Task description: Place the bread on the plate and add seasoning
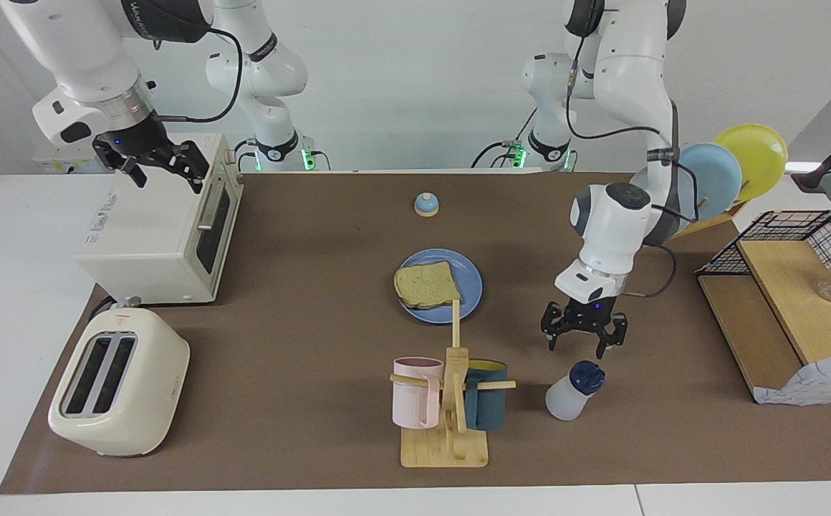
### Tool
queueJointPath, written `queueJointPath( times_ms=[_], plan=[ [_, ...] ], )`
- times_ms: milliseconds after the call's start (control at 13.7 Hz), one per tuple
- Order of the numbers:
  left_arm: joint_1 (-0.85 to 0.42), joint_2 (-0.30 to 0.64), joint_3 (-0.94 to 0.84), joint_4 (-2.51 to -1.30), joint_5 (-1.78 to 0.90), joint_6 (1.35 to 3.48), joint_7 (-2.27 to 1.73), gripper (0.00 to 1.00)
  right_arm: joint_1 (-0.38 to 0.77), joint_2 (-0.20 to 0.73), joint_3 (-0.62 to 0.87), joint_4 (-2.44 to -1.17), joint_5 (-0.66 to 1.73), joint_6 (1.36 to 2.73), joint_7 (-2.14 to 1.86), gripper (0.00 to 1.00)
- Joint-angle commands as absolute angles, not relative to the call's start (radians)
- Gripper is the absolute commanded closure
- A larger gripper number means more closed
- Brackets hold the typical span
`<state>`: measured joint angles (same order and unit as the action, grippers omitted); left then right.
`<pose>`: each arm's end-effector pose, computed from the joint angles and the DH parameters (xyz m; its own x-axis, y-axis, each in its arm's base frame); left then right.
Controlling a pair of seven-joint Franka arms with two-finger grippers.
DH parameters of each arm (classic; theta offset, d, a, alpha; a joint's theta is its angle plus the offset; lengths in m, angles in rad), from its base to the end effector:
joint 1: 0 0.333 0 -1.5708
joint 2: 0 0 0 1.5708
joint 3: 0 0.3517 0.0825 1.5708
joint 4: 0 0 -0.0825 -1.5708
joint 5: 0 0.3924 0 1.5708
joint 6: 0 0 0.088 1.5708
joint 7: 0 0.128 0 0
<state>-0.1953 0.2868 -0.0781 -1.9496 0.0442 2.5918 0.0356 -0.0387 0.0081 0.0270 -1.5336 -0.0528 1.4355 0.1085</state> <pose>0.6412 -0.1769 0.3807 0.8837 -0.3128 0.3482 -0.3248 -0.9455 -0.0251 0.5490 -0.0138 0.6415 0.9869 -0.1267 -0.0995 -0.1208 -0.9906 0.0637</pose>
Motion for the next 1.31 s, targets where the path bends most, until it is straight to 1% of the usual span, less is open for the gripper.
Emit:
queueJointPath(
  times_ms=[0,291,364,582,801,1019,1237],
  plan=[
    [-0.229,0.145,-0.074,-1.978,0.051,2.380,-0.020,0.00,-0.051,-0.012,0.034,-1.555,-0.060,1.431,0.094,0.00],
    [-0.198,0.051,-0.064,-1.731,0.051,1.865,0.041,0.00,-0.051,-0.012,0.035,-1.555,-0.060,1.431,0.092,0.00],
    [-0.175,0.022,-0.064,-1.705,0.051,1.791,0.081,0.00,-0.051,-0.012,0.035,-1.555,-0.060,1.431,0.094,0.00],
    [-0.089,-0.096,-0.063,-1.700,0.046,1.616,0.172,0.00,-0.051,-0.012,0.034,-1.555,-0.060,1.431,0.094,0.00],
    [-0.020,-0.172,-0.061,-1.712,0.043,1.528,0.198,0.00,-0.051,-0.012,0.034,-1.555,-0.060,1.431,0.094,0.00],
    [0.008,-0.189,-0.054,-1.726,0.044,1.505,0.189,0.00,-0.051,-0.012,0.034,-1.555,-0.060,1.431,0.092,0.00],
    [0.002,-0.189,-0.054,-1.733,0.044,1.586,0.180,0.00,-0.051,-0.012,0.034,-1.555,-0.060,1.431,0.094,0.00]
  ],
)
